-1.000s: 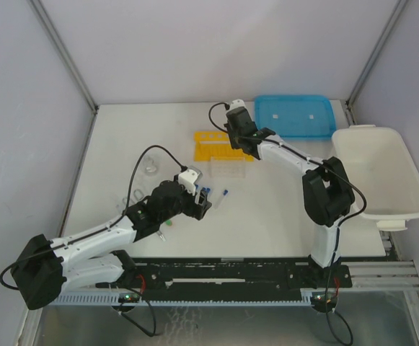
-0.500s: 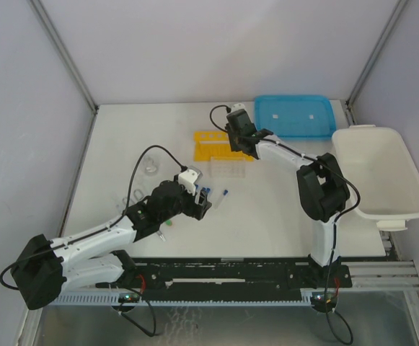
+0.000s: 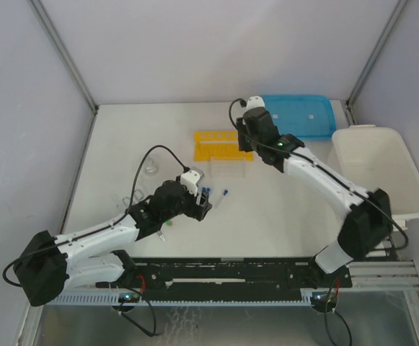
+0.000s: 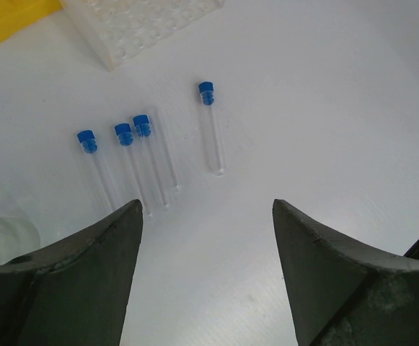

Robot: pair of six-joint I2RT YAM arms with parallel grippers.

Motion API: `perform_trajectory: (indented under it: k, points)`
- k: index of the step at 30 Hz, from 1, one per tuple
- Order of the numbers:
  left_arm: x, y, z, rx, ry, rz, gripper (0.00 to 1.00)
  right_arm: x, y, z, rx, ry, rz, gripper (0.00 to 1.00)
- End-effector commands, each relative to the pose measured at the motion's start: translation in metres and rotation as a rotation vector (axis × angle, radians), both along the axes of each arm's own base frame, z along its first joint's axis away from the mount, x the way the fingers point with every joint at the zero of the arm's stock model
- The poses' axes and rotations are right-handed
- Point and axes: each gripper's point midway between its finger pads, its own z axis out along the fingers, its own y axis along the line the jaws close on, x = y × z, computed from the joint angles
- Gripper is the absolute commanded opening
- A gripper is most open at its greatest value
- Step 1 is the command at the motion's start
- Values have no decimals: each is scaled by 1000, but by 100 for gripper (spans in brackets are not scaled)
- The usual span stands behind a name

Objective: Organize the chemistry lab equipment
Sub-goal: Insert the test tube into the slot of the test tube rack, then pick up the test tube at the center of the board.

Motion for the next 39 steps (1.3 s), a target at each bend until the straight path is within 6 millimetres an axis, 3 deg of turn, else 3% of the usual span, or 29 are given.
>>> perform_trajectory:
  k: [1,9,11,13,16,19,30,39]
  points:
    - [8,-15,15,-37,-21,-32,76,-49,-10,37,140,-2,-3,27]
    - [27,-31,11,51,-3,-52,70,-130,-32,-24,120,110,21,27]
    - [39,-31,3,114,7,-25,65,-144,-34,-35,122,121,35,27]
    - [51,-32,-9,179,24,-4,52,-155,-39,-47,113,135,34,27]
    - [59,-39,-26,219,76,-9,36,-159,-47,-56,98,140,21,27]
    - [64,-44,-39,237,131,-8,27,-161,-51,-59,94,133,13,27]
    - [74,-21,-52,274,192,119,29,-163,-52,-68,102,134,12,26]
    - [69,-24,-64,272,231,97,28,-162,-52,-67,107,125,13,26]
